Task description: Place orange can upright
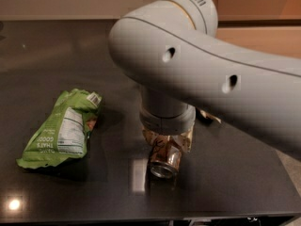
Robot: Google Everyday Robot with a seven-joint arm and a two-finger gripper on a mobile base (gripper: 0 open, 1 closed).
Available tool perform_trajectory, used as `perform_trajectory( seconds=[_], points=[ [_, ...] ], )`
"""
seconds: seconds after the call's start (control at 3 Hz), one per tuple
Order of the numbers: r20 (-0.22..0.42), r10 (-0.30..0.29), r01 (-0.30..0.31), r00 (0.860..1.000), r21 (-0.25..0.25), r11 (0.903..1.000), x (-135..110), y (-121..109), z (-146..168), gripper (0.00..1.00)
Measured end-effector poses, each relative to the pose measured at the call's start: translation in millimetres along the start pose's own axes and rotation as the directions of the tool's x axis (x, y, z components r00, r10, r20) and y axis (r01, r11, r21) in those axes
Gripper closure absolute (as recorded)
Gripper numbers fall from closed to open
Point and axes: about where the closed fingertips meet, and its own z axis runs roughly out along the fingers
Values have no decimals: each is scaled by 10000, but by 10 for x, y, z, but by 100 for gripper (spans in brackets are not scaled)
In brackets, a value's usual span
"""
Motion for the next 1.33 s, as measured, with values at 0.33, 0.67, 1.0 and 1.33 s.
perform_trajectory(
  seconds=[0.33,0.67,1.0,1.33],
  points=[
    [609,-1225,1218,9906,150,9924,-151,57,-196,88],
    [1412,-2771,2766,9504,233,9607,-377,110,-404,100],
    [2374,-4064,4147,8823,162,9098,-573,154,-555,100],
    [3547,-5278,5616,7718,91,8273,-722,289,-679,100]
  ],
)
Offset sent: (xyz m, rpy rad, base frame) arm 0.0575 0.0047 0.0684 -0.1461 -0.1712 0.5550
